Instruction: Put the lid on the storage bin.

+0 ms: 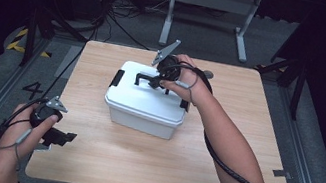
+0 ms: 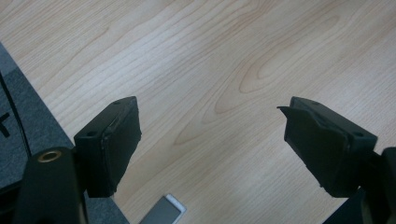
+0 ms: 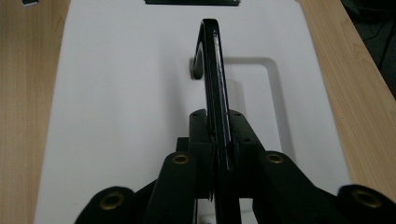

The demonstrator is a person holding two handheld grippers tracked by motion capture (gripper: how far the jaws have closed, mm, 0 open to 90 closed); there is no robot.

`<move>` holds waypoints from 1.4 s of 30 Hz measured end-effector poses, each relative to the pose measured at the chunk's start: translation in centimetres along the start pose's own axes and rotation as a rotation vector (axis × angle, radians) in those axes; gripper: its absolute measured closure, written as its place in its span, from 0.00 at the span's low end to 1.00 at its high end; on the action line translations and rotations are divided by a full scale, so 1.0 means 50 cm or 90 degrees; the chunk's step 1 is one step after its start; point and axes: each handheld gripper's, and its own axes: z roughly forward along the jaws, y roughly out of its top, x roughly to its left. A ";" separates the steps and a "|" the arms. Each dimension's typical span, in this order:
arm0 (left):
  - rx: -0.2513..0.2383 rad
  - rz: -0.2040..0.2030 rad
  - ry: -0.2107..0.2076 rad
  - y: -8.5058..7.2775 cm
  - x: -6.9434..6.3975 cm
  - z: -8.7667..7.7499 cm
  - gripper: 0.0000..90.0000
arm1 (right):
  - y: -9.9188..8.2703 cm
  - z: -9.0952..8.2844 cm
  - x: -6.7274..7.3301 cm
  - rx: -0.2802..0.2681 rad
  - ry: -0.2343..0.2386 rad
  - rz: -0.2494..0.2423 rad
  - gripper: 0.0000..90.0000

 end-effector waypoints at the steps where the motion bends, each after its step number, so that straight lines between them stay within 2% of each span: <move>1: 0.000 -0.002 -0.003 0.001 -0.001 0.001 0.21 | 0.001 -0.002 0.001 0.003 -0.006 -0.001 0.86; 2: 0.000 0.005 -0.001 0.004 0.000 0.002 0.21 | 0.000 -0.004 0.003 -0.002 -0.013 0.004 0.82; 4: 0.001 0.002 -0.005 0.007 -0.001 0.004 0.21 | -0.001 -0.013 0.005 -0.013 -0.010 0.016 0.76; 9: 0.003 0.016 -0.006 0.021 0.000 0.009 0.21 | -0.001 -0.049 0.014 -0.050 -0.011 0.040 0.66; 10: 0.002 0.023 -0.004 0.023 0.000 0.010 0.21 | -0.001 -0.057 0.015 -0.056 -0.010 0.042 0.66; 11: 0.002 0.018 -0.008 0.025 -0.002 0.012 0.21 | -0.001 -0.063 0.017 -0.058 -0.010 0.043 0.66; 17: -0.002 0.033 -0.010 0.039 -0.002 0.017 0.21 | -0.012 -0.112 0.025 -0.069 -0.039 0.054 0.64; 21: -0.001 0.035 -0.015 0.050 -0.005 0.021 0.21 | -0.033 -0.143 0.028 -0.076 -0.054 0.074 0.63; 24: 0.001 0.047 -0.018 0.062 -0.005 0.026 0.21 | -0.051 -0.164 0.026 -0.080 -0.067 0.084 0.64; 26: -0.001 0.043 -0.021 0.065 -0.007 0.028 0.21 | -0.059 -0.172 0.025 -0.081 -0.072 0.089 0.64; 28: 0.000 0.052 -0.022 0.071 -0.005 0.030 0.21 | -0.079 -0.190 0.025 -0.079 -0.083 0.101 0.63; 32: -0.005 0.051 -0.024 0.081 -0.002 0.033 0.20 | -0.124 -0.224 0.026 -0.083 -0.098 0.136 0.61; 34: -0.004 0.048 -0.027 0.086 -0.001 0.036 0.20 | -0.161 -0.249 0.026 -0.084 -0.114 0.163 0.60; 36: -0.006 0.048 -0.023 0.090 0.000 0.036 0.20 | -0.184 -0.263 0.025 -0.084 -0.123 0.178 0.60; 37: -0.006 0.048 -0.023 0.090 0.000 0.036 0.20 | -0.184 -0.263 0.025 -0.084 -0.123 0.178 0.60; 38: -0.008 0.041 -0.023 0.093 -0.001 0.036 0.20 | -0.196 -0.270 0.025 -0.083 -0.128 0.186 0.60; 39: -0.010 0.045 -0.021 0.095 0.000 0.036 0.20 | -0.212 -0.280 0.025 -0.083 -0.132 0.197 0.60; 42: -0.013 0.038 -0.019 0.098 0.002 0.036 0.20 | -0.243 -0.299 0.024 -0.081 -0.145 0.218 0.59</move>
